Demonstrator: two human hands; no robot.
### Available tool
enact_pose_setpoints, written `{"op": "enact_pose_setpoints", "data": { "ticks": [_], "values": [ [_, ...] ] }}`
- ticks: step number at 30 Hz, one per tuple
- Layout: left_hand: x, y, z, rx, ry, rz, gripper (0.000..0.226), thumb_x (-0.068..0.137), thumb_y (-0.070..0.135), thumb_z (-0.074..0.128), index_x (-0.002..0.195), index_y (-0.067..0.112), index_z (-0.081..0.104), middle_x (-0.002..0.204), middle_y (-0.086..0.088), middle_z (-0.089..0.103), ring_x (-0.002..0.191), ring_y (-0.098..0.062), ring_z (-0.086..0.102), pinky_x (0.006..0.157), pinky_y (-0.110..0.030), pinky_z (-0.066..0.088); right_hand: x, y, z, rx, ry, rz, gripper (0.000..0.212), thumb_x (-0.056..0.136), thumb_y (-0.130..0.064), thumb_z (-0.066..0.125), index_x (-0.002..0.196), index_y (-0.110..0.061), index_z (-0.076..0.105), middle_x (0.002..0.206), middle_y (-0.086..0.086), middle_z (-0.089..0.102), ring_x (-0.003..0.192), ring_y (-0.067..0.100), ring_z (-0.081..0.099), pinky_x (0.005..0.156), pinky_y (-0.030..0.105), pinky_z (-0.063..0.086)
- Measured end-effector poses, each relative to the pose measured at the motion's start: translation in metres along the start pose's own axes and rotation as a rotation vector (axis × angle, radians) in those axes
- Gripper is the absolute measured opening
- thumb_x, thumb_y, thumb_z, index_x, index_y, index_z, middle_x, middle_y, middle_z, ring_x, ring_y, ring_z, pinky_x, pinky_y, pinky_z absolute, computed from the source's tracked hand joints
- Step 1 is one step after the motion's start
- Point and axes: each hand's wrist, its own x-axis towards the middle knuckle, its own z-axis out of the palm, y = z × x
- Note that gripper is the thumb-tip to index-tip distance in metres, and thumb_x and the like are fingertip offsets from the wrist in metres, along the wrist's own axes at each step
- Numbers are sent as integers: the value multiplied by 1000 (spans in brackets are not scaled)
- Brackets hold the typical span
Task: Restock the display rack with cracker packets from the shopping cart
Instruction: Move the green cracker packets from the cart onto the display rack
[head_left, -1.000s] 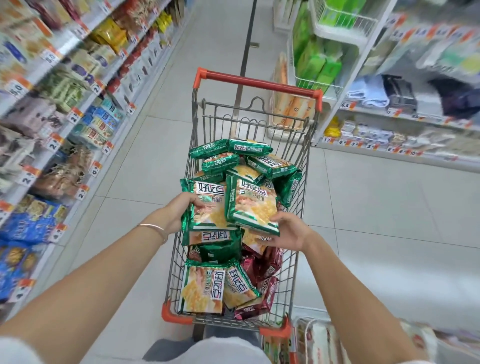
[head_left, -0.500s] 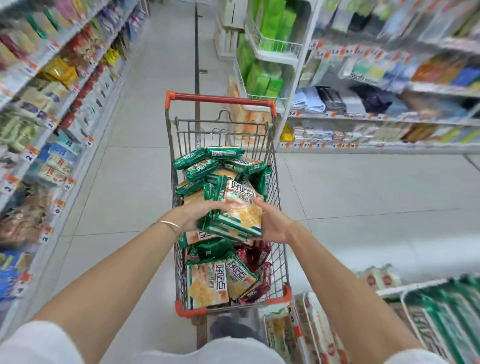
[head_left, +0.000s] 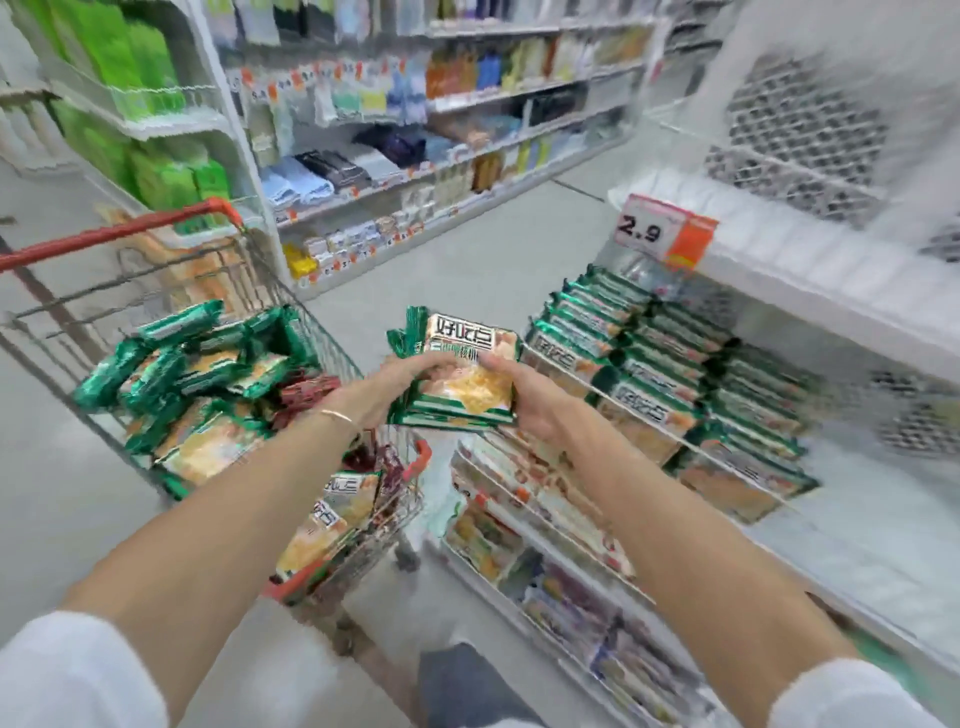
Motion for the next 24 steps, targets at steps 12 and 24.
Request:
{"op": "enact_pose_setpoints", "data": {
  "ticks": [12,24],
  "values": [
    [3,80,311,400,-420,208,125,52,84,74,153,20,36,160,-11,31,144,-33,35,119,-53,29,-250,48,-215,230,607,-146,26,96,-42,61,101,-17,68,93,2,75,83,18,70,86,34,55],
    [38,104,515,702,-446,460,122,72,68,73,159,7,13,165,-15,21,150,-33,25,120,-41,25,-316,101,-390,367,791,-180,29,93,-40,65,108,-14,66,104,6,74,94,25,69,94,42,53]
  ]
}}
